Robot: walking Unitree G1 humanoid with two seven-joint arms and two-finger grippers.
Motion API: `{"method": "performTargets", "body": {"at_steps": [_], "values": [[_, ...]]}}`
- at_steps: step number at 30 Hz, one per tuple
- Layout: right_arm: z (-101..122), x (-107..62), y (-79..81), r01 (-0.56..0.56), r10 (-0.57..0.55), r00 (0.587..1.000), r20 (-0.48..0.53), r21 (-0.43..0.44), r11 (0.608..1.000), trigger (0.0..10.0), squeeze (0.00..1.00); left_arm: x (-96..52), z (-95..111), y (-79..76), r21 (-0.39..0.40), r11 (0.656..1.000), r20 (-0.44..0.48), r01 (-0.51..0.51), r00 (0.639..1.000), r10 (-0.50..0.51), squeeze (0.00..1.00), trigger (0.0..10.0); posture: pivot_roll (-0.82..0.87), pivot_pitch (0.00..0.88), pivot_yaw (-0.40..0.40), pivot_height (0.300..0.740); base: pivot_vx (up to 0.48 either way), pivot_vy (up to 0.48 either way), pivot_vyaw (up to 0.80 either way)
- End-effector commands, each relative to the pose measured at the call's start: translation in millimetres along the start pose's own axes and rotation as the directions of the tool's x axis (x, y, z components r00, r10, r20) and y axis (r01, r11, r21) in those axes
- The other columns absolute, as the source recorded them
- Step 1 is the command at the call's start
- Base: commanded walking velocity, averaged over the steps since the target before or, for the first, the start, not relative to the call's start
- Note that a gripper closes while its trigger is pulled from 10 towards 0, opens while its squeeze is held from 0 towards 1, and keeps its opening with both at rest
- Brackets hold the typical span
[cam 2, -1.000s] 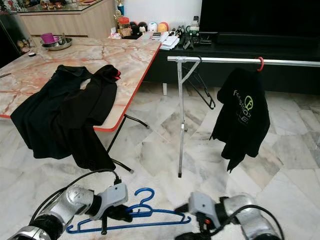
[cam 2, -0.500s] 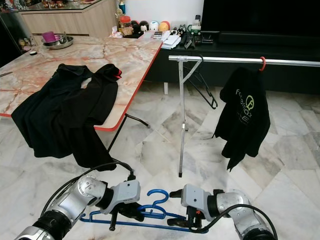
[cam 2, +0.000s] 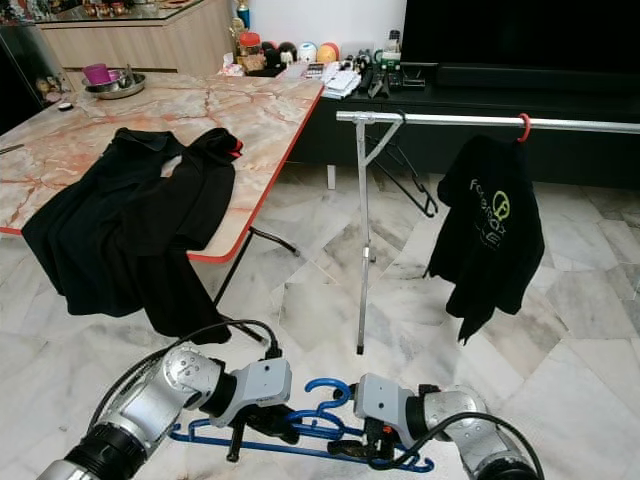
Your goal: Hang hanger
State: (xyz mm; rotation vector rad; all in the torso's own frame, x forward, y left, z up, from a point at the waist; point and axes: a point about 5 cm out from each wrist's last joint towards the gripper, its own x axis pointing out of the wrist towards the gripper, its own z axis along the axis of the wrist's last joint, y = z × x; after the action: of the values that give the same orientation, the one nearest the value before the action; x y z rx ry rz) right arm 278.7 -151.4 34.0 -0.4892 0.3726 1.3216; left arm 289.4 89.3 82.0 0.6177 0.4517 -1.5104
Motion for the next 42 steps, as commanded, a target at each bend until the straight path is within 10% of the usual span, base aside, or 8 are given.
{"method": "performTargets", "body": {"at_steps": [1,42], "values": [[2.0,1.3,0.3,-0.009,0.009,1.000,0.025,0.005,1.000,0.0,0.00,0.4,-0.7,-3.2,-0.006,1.000,-0.004,0.009,1.000,-0.009,0.00,10.0,0.09,0.071,0.012,0.740,0.000,0.000,0.00],[1.6,8.2,8.8,-0.105,0.102,0.993,0.059,0.055,0.993,0.0,0.00,3.0,7.3,-5.8,0.025,0.999,0.039,0.021,0.999,-0.022,0.00,10.0,0.09,0.031,0.018,0.740,0.000,0.000,0.00]]}}
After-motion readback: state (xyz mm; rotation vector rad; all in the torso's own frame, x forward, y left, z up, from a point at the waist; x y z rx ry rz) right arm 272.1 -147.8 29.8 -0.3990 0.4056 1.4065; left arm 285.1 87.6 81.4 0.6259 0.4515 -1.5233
